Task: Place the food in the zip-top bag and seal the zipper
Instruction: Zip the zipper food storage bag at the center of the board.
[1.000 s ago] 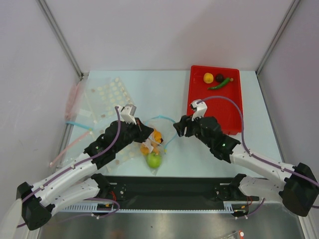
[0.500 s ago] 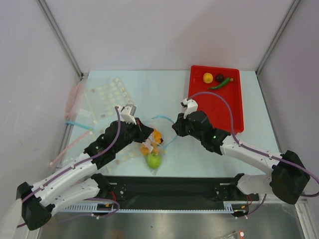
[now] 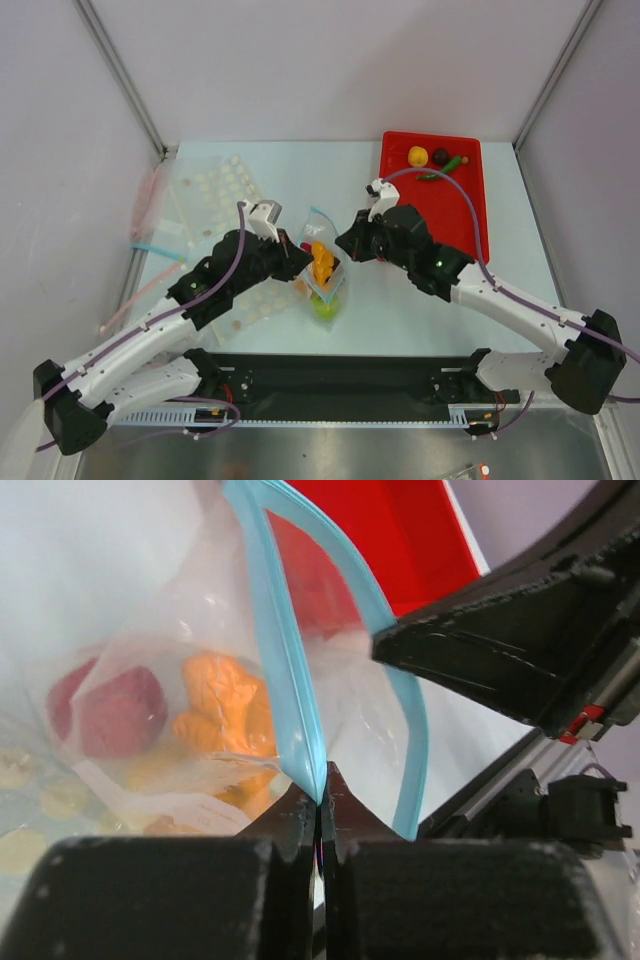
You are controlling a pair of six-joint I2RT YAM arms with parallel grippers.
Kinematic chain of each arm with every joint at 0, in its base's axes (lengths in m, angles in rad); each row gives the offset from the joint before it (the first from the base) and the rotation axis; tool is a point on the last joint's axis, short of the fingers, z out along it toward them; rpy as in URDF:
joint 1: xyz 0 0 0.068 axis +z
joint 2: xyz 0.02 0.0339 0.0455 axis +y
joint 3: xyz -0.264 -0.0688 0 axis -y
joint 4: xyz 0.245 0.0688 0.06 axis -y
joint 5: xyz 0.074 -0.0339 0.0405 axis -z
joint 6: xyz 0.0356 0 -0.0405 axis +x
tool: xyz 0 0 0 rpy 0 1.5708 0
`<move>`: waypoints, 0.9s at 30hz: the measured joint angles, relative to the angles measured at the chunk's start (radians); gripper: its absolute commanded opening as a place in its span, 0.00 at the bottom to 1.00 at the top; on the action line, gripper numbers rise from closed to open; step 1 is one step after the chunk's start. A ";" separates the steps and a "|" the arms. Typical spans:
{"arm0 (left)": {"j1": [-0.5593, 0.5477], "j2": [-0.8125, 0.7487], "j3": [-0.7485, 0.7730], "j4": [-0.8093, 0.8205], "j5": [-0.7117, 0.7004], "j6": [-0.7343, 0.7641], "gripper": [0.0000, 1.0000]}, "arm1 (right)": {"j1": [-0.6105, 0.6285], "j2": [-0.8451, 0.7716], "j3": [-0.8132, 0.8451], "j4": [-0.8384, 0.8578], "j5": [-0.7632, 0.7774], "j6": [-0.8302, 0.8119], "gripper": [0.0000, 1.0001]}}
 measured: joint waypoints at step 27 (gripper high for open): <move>-0.332 -0.099 -0.166 0.084 -0.115 0.174 1.00 | -0.049 0.011 -0.114 0.077 0.012 0.150 0.00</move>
